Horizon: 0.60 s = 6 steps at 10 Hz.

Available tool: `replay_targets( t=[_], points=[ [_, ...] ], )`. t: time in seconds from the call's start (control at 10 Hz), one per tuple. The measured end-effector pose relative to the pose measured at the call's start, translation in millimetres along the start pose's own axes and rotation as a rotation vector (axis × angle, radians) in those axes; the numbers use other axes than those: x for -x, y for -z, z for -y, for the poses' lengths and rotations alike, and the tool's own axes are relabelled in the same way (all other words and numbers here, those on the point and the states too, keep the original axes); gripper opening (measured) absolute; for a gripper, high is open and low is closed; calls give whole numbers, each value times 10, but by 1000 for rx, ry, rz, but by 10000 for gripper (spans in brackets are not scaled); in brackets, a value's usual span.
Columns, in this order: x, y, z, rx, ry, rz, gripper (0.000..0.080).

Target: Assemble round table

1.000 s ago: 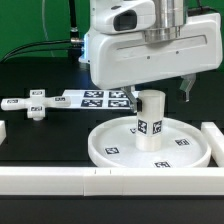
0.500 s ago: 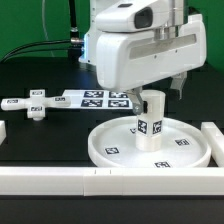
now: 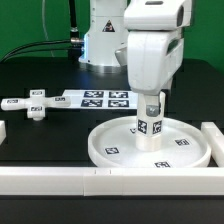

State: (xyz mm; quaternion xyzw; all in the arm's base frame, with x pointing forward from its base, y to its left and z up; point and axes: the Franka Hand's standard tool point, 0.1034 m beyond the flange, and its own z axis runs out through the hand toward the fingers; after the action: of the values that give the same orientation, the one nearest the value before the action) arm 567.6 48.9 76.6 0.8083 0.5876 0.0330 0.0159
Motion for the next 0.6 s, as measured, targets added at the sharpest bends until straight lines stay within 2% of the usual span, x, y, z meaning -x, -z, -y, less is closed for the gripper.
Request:
replay_targets(
  t=[0.2,0.4,0.6],
  points=[
    [25,-1,-10,3,114,8,649],
    [43,-1,-39,21,283,18,649],
    [33,-34,-18,23,451,52,649]
  ],
)
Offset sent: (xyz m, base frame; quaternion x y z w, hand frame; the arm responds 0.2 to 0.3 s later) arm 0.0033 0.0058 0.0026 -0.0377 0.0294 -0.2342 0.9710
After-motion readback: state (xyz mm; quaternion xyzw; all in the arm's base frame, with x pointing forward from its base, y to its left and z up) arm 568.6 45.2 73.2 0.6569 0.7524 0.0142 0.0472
